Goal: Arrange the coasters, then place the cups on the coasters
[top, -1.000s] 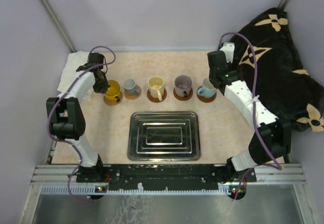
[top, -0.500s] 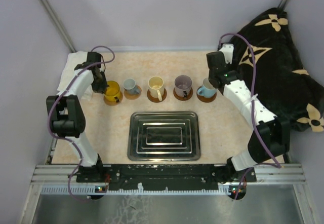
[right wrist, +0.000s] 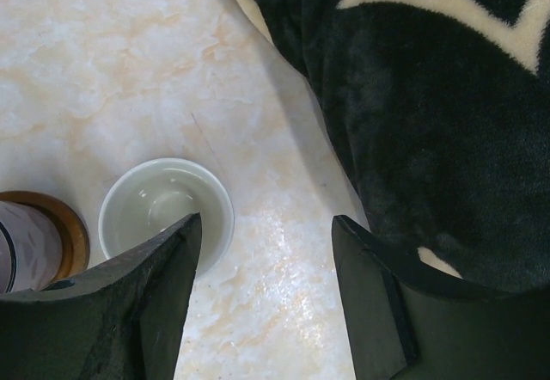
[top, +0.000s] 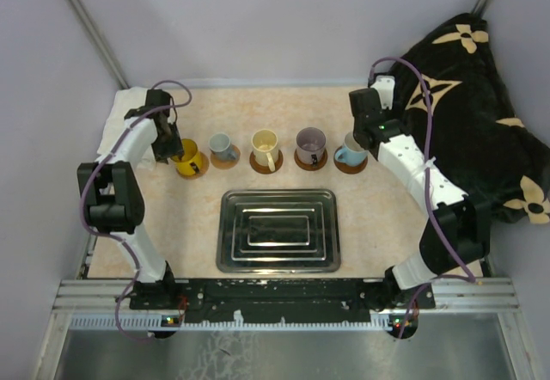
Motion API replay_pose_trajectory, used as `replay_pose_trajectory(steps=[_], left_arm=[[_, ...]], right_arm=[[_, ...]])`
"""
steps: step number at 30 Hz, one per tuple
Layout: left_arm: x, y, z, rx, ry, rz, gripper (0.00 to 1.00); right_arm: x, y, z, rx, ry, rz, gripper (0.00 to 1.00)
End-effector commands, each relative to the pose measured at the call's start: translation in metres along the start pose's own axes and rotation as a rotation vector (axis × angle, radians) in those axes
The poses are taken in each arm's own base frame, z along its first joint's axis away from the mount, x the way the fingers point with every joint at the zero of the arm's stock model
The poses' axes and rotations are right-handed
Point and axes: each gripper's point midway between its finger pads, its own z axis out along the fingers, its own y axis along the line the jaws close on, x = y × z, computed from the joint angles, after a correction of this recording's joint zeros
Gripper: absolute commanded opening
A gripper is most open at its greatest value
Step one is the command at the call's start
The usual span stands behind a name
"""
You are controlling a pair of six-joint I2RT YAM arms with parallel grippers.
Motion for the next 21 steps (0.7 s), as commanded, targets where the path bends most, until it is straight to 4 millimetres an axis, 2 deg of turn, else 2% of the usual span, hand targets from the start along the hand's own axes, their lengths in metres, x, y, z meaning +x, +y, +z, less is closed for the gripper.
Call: replay_pose_trajectory(steps=[1,4,12,18,21], left_arm=[[-0.007,0.003,-0.005,0.003,-0.014,-0.026,0.52],[-0.011,-0.001,-0.003,0.019,-0.018,-0.032,0.58],[-0.019,-0.006,-0.001,0.040,-0.035,-0.031,0.59],[-0.015,-0.015,0.003,0.083,-0.014,-0.035,0.55],[-0.013,-0.021,0.005,0.111,0.003,-0.041,0.48]], right_arm=[[-0.014,-0.002,-0.002,-0.001,-0.036,0.048,0.63],[-0.014,-0.001,-0.002,-0.003,-0.034,0.049,0.63],[-0.008,0.000,0.001,0.004,-0.015,0.044,0.63],[-0.010,-0.001,0.000,0.010,-0.020,0.048,0.63],[-0.009,-0.002,0.000,0.015,-0.020,0.048,0.63]])
